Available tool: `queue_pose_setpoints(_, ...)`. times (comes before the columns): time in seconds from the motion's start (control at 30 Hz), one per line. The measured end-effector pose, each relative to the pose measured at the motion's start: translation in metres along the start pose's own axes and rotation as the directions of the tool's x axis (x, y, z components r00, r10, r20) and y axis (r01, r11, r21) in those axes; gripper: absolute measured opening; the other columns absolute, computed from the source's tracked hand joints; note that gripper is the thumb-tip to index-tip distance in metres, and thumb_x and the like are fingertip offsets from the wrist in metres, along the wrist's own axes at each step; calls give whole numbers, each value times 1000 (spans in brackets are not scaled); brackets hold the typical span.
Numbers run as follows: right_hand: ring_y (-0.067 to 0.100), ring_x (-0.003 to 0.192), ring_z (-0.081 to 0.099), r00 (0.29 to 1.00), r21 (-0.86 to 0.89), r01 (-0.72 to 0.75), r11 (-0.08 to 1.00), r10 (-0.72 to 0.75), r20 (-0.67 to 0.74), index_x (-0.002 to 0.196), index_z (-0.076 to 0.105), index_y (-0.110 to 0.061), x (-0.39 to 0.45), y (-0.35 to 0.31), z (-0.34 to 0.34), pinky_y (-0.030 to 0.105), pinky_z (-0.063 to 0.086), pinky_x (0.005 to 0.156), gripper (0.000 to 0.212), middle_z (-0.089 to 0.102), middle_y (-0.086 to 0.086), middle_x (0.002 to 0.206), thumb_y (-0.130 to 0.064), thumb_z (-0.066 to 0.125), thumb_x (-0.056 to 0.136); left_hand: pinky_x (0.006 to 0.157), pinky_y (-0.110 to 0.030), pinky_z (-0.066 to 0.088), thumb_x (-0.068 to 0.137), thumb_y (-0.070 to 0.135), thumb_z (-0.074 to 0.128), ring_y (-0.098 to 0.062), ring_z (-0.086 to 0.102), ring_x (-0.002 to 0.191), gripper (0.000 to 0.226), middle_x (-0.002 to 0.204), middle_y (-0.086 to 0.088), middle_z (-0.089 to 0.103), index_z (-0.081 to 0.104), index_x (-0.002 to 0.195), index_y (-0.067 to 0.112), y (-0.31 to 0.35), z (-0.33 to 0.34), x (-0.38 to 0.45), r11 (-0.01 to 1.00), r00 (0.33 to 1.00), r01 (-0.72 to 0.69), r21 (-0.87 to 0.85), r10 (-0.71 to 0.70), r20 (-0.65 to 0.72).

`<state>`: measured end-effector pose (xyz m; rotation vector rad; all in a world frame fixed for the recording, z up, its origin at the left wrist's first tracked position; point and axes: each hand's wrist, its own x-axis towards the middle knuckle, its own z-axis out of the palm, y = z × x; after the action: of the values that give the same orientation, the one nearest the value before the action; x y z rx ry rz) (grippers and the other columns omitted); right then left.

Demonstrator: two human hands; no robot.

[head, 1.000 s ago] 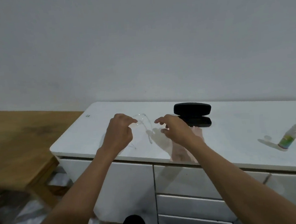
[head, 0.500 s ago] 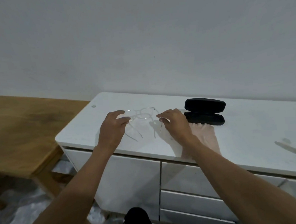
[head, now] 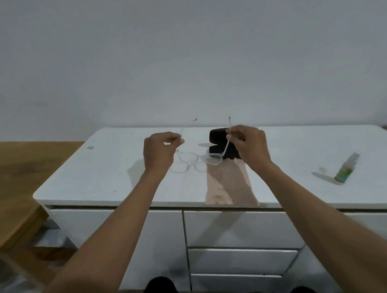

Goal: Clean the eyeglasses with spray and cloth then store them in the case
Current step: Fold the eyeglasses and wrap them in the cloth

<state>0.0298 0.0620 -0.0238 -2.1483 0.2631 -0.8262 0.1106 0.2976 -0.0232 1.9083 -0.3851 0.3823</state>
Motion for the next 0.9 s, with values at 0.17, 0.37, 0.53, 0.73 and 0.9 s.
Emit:
queue_pose_setpoints(0.17, -8, 73, 66, 999, -26, -39, 999, 38, -37, 101, 81, -19, -19, 25, -40, 7, 46, 66, 14, 76, -5, 83, -12, 75, 91, 78, -10, 50, 79, 18, 87, -3, 72, 79, 12, 86, 2, 79, 83, 89, 15, 8, 32, -18, 1000, 989, -16, -10, 17, 149)
queue_pose_setpoints(0.37, -15, 69, 64, 999, -63, -38, 997, 37, -7, 102, 81, -17, -35, 38, -51, 1, 44, 65, 13, 73, -7, 78, -12, 75, 91, 70, 0, 44, 78, 19, 87, 9, 69, 75, 12, 82, 8, 77, 83, 88, 16, -1, 42, -30, 1000, 979, -4, 6, 3, 203)
queue_pose_setpoints(0.53, -15, 71, 63, 999, -53, -49, 997, 49, 14, 102, 81, -18, -42, 41, -52, 5, 44, 66, 13, 71, -13, 77, -13, 75, 92, 69, 0, 44, 78, 17, 87, 12, 68, 73, 11, 82, 7, 77, 83, 88, 15, -7, 42, -35, 1000, 974, -12, 13, 8, 227)
queue_pose_setpoints(0.73, -8, 70, 64, 995, -49, -57, 997, 61, 78, 100, 80, -21, -43, 39, -59, 12, 45, 69, 13, 72, -14, 77, -14, 75, 90, 72, -13, 47, 78, 18, 88, 8, 69, 75, 13, 84, 6, 77, 82, 90, 16, -2, 43, -34, 999, 964, -40, 18, 34, 263)
queue_pose_setpoints(0.9, 10, 82, 69, 979, -85, -72, 994, 87, 186, 108, 78, -25, -43, 42, -70, 16, 46, 69, 45, 77, -11, 85, 2, 61, 76, 76, -19, 47, 77, 7, 80, -3, 65, 95, 40, 99, 11, 75, 75, 110, 30, -6, 32, -33, 985, 926, -149, 84, 110, 362)
